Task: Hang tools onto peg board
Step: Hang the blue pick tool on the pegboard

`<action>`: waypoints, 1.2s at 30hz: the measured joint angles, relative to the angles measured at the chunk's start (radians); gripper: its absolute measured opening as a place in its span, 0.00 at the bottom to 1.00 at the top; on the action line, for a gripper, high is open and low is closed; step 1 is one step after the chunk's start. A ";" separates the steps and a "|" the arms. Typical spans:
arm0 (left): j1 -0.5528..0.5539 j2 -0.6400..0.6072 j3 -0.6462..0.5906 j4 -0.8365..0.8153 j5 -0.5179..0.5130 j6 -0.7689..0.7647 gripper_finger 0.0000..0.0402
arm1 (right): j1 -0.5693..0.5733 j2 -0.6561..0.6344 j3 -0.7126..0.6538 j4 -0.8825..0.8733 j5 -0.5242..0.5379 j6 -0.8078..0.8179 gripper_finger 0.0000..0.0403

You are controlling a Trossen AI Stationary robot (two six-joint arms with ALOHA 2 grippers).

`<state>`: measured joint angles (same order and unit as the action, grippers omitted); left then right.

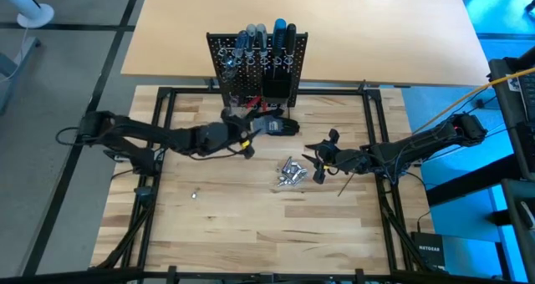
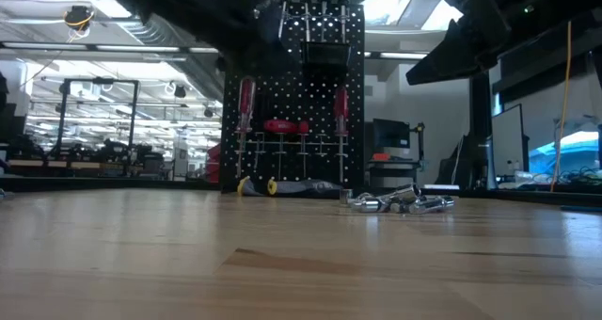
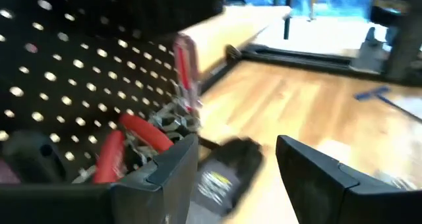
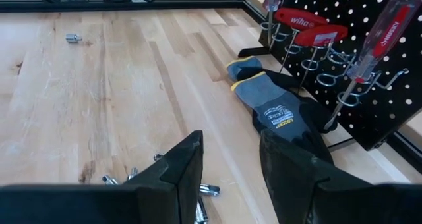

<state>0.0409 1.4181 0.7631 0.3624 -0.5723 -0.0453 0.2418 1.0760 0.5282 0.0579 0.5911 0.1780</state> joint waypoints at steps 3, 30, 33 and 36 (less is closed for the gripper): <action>-0.049 -0.048 0.000 -0.117 0.000 -0.059 0.49 | 0.000 0.000 0.000 0.001 0.000 0.000 0.37; -0.388 -0.117 -0.267 -0.109 -0.015 -0.445 0.49 | 0.000 0.006 0.298 -1.089 -0.260 0.720 0.37; -0.388 -0.117 -0.266 -0.088 -0.016 -0.436 0.49 | 0.000 0.016 0.264 -1.164 -0.336 0.775 0.37; -0.386 -0.117 -0.266 -0.078 -0.017 -0.420 0.49 | 0.000 0.020 0.216 -1.160 -0.457 0.777 0.37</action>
<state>-0.3452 1.3014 0.4973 0.2840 -0.5896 -0.4653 0.2417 1.0957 0.7444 -1.1026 0.1342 0.9554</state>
